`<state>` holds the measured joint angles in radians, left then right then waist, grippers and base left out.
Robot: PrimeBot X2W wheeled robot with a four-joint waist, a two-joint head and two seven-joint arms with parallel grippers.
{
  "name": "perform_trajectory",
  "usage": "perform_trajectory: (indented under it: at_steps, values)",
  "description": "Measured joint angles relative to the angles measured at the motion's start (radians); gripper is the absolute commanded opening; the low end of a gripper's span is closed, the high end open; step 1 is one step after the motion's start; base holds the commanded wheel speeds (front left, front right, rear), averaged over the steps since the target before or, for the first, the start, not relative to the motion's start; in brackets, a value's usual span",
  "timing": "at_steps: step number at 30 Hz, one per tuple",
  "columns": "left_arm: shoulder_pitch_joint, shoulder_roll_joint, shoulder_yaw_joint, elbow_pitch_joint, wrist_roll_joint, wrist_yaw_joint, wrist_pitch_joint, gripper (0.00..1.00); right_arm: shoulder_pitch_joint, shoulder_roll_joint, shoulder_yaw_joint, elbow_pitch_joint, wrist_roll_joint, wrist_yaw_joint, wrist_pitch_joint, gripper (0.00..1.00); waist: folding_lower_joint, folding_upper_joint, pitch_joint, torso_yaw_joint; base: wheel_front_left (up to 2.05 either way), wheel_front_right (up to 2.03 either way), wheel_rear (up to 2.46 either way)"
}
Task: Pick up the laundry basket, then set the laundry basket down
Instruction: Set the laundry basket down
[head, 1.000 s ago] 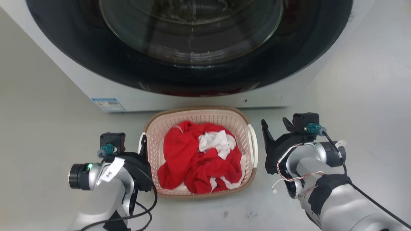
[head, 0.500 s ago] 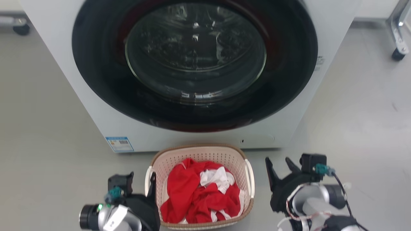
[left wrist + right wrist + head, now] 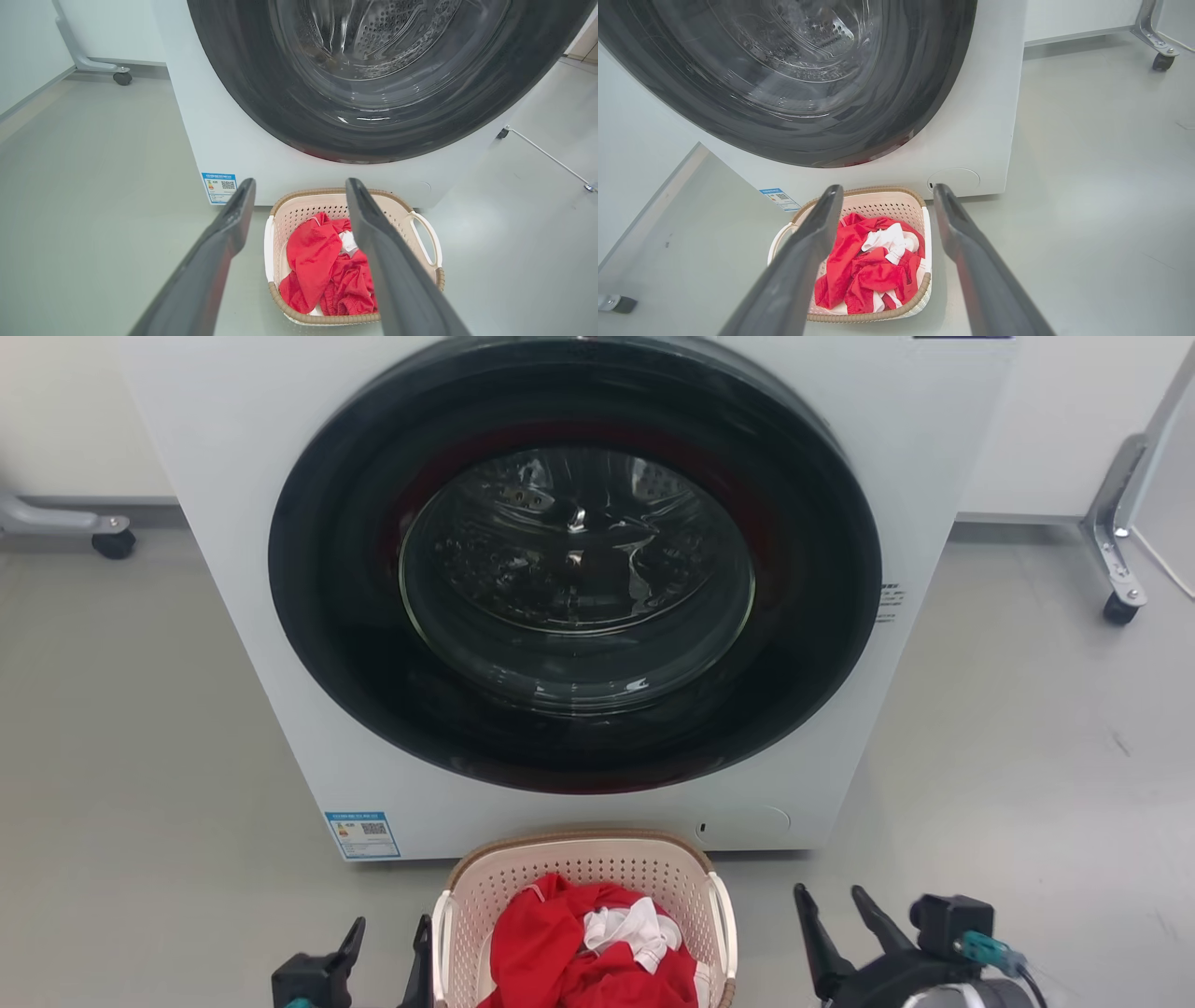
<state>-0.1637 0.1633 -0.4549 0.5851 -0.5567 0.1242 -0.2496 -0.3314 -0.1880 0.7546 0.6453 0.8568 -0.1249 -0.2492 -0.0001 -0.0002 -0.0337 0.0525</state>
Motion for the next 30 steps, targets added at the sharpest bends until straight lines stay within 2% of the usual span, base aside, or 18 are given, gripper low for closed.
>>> perform_trajectory:
  at_steps: [9, 16, 30]
  values:
    - [0.149, 0.0, 0.137, -0.188, 0.086, 0.0, 0.0, 1.0, 0.176, -0.013, -0.186, -0.193, -0.176, -0.002, 0.0, 1.0, 0.0001, 0.0001, -0.021, -0.008, 0.0, 0.0, 0.0]
    - [0.233, -0.028, 0.234, -0.297, 0.158, 0.0, 0.0, 1.0, 0.289, 0.017, -0.328, -0.344, -0.314, -0.002, 0.0, 1.0, 0.0001, 0.0002, -0.025, -0.014, 0.0, 0.0, 0.0]
    - [0.295, -0.071, 0.286, -0.454, 0.271, 0.0, 0.0, 1.0, 0.425, 0.074, -0.449, -0.576, -0.525, -0.003, 0.0, 1.0, 0.0002, 0.0002, -0.018, -0.02, 0.0, 0.0, 0.0]
